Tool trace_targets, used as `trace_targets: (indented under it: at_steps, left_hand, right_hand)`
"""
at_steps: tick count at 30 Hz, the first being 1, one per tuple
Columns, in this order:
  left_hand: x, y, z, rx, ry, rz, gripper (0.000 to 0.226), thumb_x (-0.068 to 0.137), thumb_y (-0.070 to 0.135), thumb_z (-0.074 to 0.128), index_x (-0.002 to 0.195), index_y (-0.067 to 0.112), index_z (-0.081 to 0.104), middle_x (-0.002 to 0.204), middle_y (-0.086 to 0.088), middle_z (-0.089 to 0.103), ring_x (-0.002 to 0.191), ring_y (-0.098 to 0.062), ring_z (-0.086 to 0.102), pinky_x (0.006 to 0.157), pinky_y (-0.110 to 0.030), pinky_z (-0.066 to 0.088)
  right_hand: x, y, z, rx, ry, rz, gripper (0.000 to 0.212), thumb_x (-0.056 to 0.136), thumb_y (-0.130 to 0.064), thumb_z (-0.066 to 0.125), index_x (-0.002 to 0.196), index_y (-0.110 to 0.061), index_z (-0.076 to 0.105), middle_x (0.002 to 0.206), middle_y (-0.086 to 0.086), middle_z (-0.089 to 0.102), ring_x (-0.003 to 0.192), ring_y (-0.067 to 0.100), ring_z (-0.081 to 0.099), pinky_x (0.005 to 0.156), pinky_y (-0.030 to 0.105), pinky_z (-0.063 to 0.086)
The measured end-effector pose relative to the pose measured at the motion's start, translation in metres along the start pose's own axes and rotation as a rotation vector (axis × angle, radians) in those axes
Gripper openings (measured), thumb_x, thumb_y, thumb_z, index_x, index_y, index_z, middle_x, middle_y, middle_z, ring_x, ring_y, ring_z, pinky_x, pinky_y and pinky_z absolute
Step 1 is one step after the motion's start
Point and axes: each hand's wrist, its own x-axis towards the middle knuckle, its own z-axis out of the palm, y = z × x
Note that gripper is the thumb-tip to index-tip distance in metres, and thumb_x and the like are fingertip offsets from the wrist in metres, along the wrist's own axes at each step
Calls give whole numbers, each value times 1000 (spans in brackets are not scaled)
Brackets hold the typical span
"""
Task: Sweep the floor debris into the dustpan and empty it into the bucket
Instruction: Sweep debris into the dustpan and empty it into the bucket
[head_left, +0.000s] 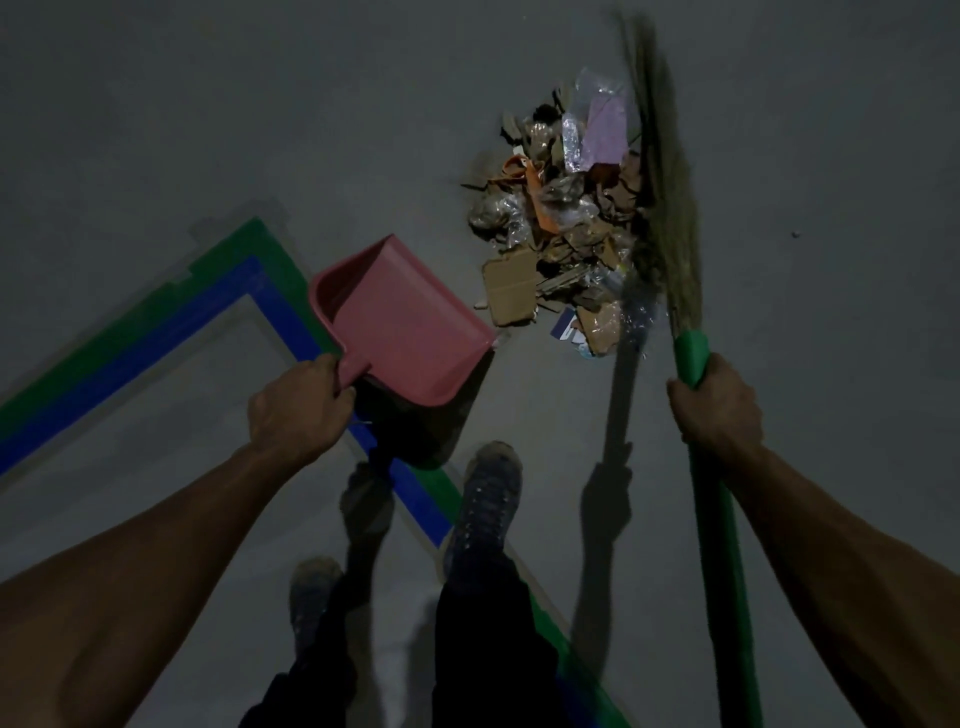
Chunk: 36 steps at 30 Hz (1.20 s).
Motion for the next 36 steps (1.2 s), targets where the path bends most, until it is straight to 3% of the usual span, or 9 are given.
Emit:
trace_targets:
  at_steps: [3, 9, 14, 17, 19, 22, 29, 36]
  left_hand:
    - [10, -1, 5, -8, -5, -2, 21, 92, 31, 50, 100, 11, 54, 84, -9, 56, 71, -25, 49, 61, -32, 36]
    - [48, 1, 21, -11, 17, 27, 16, 91, 28, 53, 91, 13, 52, 72, -2, 47, 65, -24, 48, 54, -28, 28]
    - [75, -4, 28, -22, 20, 84, 16, 93, 26, 53, 99, 12, 59, 78, -6, 58, 62, -20, 49, 50, -24, 26]
    - [87, 0, 30, -46, 21, 114, 17, 94, 25, 52, 102, 13, 60, 83, -7, 60, 68, -21, 51, 51, -25, 27]
    - [95, 5, 28, -51, 16, 126, 17, 94, 28, 52, 103, 15, 59, 86, -7, 61, 73, -23, 53, 55, -27, 34]
    - [105, 14, 24, -29, 2, 128, 16, 93, 31, 52, 100, 17, 57, 85, -7, 61, 78, -28, 59, 68, -37, 50]
    - [112, 21, 11, 26, -28, 145, 17, 93, 31, 53, 101, 16, 55, 84, -7, 59, 77, -27, 57, 65, -33, 45]
    - [112, 23, 18, 181, -27, 154, 20, 97, 30, 44, 93, 11, 42, 82, -9, 51, 69, -26, 53, 59, -34, 41]
  right_hand:
    - [11, -4, -16, 45, 80, -7, 38, 92, -30, 57, 123, -10, 48, 108, 19, 63, 89, 38, 66, 83, 51, 56]
    - [84, -53, -28, 76, 86, -82, 42, 89, -26, 57, 125, -6, 49, 110, 21, 63, 90, 36, 67, 81, 51, 57]
    - [123, -82, -18, -34, 62, -134, 40, 84, -20, 61, 121, -9, 54, 105, 18, 64, 88, 34, 66, 81, 48, 57]
    - [116, -75, 0, -227, 103, -221, 38, 83, -16, 62, 119, -10, 53, 93, 10, 56, 76, 28, 55, 67, 35, 47]
    - [107, -61, 14, -294, 116, -287, 37, 83, -17, 62, 118, -10, 51, 91, 12, 53, 76, 29, 51, 67, 34, 38]
    - [89, -38, 33, -275, 77, -365, 34, 85, -20, 59, 116, -11, 47, 91, 12, 53, 75, 27, 47, 67, 36, 37]
    - [44, -11, 39, -295, -19, -445, 20, 91, -21, 55, 106, -17, 43, 87, 10, 55, 64, 22, 47, 52, 29, 30]
    - [75, -36, 1, -229, 120, -383, 38, 88, -23, 59, 125, -19, 49, 97, 13, 60, 83, 34, 57, 66, 33, 38]
